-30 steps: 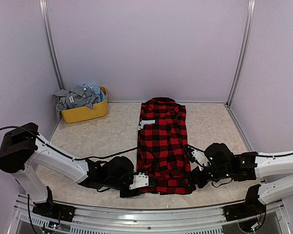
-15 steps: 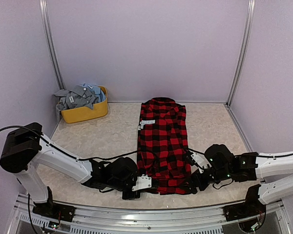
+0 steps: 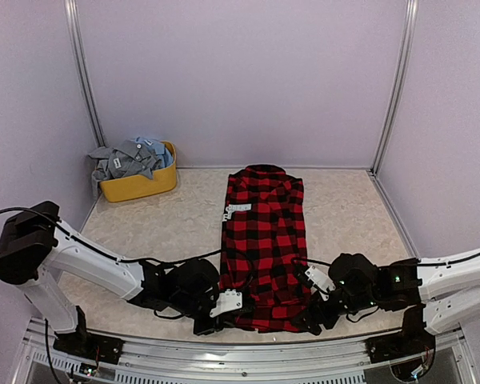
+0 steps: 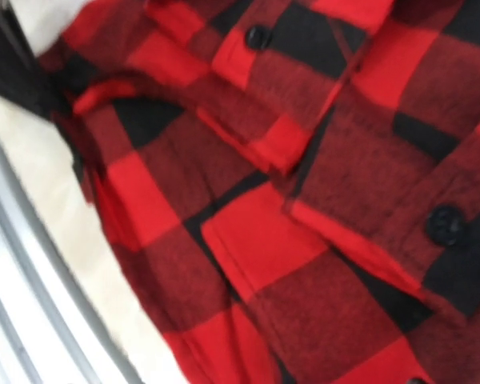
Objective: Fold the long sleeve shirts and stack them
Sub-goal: Pick up the rectangle-folded shirt from the center of the board, then fold the rectangle-folded shirt at the center of the board.
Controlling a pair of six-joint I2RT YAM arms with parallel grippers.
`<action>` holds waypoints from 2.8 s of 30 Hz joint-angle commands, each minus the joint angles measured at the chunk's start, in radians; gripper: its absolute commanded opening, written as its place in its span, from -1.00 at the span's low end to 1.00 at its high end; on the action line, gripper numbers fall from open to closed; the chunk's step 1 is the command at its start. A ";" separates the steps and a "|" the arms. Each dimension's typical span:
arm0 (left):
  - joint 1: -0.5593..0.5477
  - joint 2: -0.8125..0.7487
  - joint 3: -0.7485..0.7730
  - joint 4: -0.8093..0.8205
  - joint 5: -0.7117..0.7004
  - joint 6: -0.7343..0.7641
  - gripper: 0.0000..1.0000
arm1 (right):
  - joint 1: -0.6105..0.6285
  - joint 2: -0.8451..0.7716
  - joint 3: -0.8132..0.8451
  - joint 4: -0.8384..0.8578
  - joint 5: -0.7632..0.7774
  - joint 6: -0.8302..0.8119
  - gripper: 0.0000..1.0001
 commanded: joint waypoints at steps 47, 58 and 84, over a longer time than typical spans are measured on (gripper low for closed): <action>0.047 -0.093 -0.007 -0.071 0.205 -0.190 -1.00 | 0.284 0.420 0.221 -0.189 0.250 0.140 -0.65; -0.020 -0.190 -0.004 -0.168 0.231 -0.344 -1.00 | 0.315 0.214 0.182 -0.160 -0.021 0.161 -1.00; 0.458 0.089 0.516 -0.339 0.433 -0.260 -1.00 | -0.401 0.221 0.437 -0.339 -0.164 -0.096 -1.00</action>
